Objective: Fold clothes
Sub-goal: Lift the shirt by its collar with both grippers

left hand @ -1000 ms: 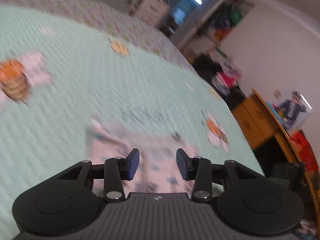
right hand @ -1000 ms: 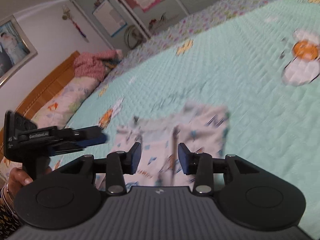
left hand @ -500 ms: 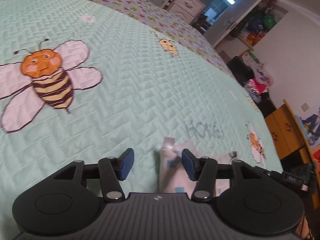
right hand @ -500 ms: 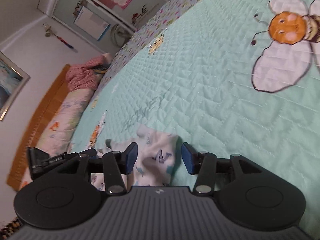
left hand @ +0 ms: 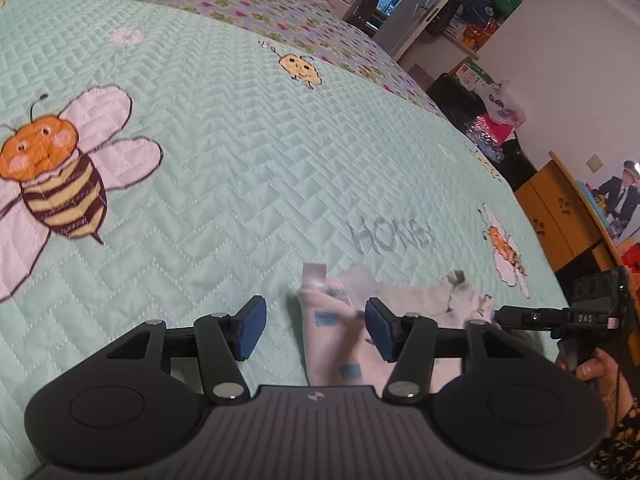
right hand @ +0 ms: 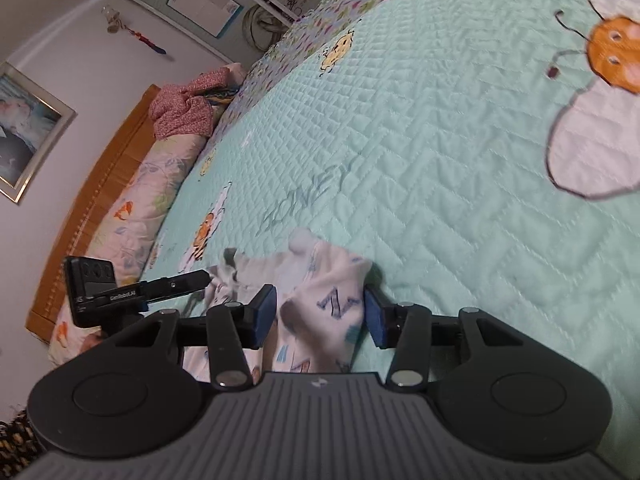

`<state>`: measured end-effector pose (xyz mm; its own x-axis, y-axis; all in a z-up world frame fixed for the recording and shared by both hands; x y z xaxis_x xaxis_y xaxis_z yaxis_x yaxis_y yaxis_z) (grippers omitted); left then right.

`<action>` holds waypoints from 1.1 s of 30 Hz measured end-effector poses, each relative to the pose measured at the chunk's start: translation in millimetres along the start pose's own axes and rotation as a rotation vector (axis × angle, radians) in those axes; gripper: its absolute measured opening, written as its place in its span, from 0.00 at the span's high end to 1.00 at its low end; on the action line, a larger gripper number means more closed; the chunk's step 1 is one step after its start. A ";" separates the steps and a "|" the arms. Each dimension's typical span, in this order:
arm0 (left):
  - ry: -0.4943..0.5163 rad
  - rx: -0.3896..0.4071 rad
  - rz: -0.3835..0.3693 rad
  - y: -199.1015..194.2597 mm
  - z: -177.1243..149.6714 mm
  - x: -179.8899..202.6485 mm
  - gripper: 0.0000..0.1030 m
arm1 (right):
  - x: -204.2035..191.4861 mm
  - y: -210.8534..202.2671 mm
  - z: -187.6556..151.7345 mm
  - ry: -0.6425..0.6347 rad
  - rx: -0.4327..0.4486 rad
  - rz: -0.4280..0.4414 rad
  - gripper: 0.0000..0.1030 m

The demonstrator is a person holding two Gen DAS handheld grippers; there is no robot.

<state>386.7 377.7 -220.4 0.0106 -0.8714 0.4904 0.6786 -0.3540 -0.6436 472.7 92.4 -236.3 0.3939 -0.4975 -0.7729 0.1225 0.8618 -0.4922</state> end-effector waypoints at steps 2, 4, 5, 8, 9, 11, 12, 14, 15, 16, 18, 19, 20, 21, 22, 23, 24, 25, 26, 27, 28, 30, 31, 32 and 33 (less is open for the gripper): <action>-0.006 -0.017 -0.023 -1.0 -3.7 1.4 0.44 | 3.4 -5.5 -2.5 0.019 -0.002 0.016 0.52; -0.029 -0.021 -0.038 0.2 -4.4 -0.6 0.44 | 6.5 -10.1 -4.5 0.039 -0.003 0.031 0.52; -0.049 -0.022 -0.047 1.1 -3.9 -1.6 0.44 | 7.3 -8.3 -3.3 0.052 -0.002 0.038 0.52; -0.082 -0.026 -0.082 7.3 -0.5 -1.4 0.44 | 3.3 0.5 -0.3 0.050 -0.017 0.051 0.52; -0.081 -0.027 -0.089 9.4 0.7 -0.4 0.45 | 1.3 3.8 0.6 0.044 -0.024 0.054 0.52; -0.071 -0.029 -0.102 13.5 3.0 2.0 0.45 | -2.7 10.4 2.4 0.030 -0.038 0.061 0.52; -0.070 -0.028 -0.108 15.5 4.3 2.8 0.45 | -4.5 12.8 3.0 0.018 -0.044 0.064 0.53; -0.072 -0.025 -0.119 19.1 6.9 3.7 0.45 | -5.0 15.4 3.7 0.006 -0.056 0.072 0.57; -0.074 -0.023 -0.124 20.2 8.2 4.0 0.45 | -4.4 15.9 4.0 0.002 -0.058 0.068 0.62; -0.064 -0.023 -0.120 20.6 8.8 5.1 0.46 | -3.8 16.5 4.2 -0.002 -0.059 0.063 0.68; -0.025 -0.026 -0.093 21.5 8.3 7.7 0.68 | -2.9 16.0 3.1 -0.018 -0.056 0.044 0.78; 0.003 -0.030 -0.069 22.3 7.1 8.8 0.80 | -2.7 15.3 2.1 -0.029 -0.052 0.031 0.83; 0.030 -0.034 -0.045 23.1 6.0 9.9 0.88 | -3.1 14.6 0.9 -0.042 -0.047 0.017 0.84; 0.047 -0.031 -0.027 22.9 5.3 11.6 0.88 | -6.2 14.1 -0.8 -0.063 -0.041 0.001 0.85; 0.058 -0.023 -0.013 22.3 5.0 13.5 0.91 | -9.4 13.8 -2.4 -0.083 -0.034 -0.015 0.86; 0.075 -0.019 0.008 21.9 5.0 16.5 0.93 | -12.6 14.2 -3.5 -0.099 -0.024 -0.034 0.86; 0.097 -0.013 0.032 21.3 5.1 21.0 0.94 | -15.8 14.3 -4.7 -0.117 -0.015 -0.054 0.87; 0.119 -0.004 0.050 19.7 5.8 25.6 0.94 | -19.0 13.9 -5.9 -0.137 -0.007 -0.076 0.87; 0.140 0.007 0.067 17.6 6.8 30.1 0.94 | -23.0 13.1 -7.0 -0.160 0.002 -0.098 0.87; 0.157 0.019 0.078 14.6 8.2 35.5 0.94 | -27.3 11.8 -8.1 -0.185 0.011 -0.118 0.87; 0.167 0.033 0.084 10.4 10.3 40.3 0.94 | -31.4 9.6 -8.6 -0.210 0.021 -0.135 0.88; 0.180 0.062 0.092 0.8 15.2 49.4 0.94 | -41.1 4.2 -9.4 -0.254 0.045 -0.162 0.88; 0.183 0.077 0.091 -5.2 17.5 54.2 0.94 | -47.0 0.6 -9.8 -0.269 0.059 -0.168 0.88; 0.184 0.089 0.088 -11.4 19.2 59.0 0.94 | -52.8 -3.0 -9.8 -0.281 0.072 -0.166 0.88; 0.184 0.099 0.080 -17.9 20.1 64.1 0.94 | -59.3 -8.8 -11.2 -0.291 0.085 -0.158 0.89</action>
Point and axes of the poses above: each gripper's, at about its wrist camera, not at the fingertips, and y roughly the way its jaws point, x to its right, z to its top, the point moved 9 cm from there along y, roughly the way its jaws point, and after that the axes turned 3 degrees about y, right-handed, at the moved point
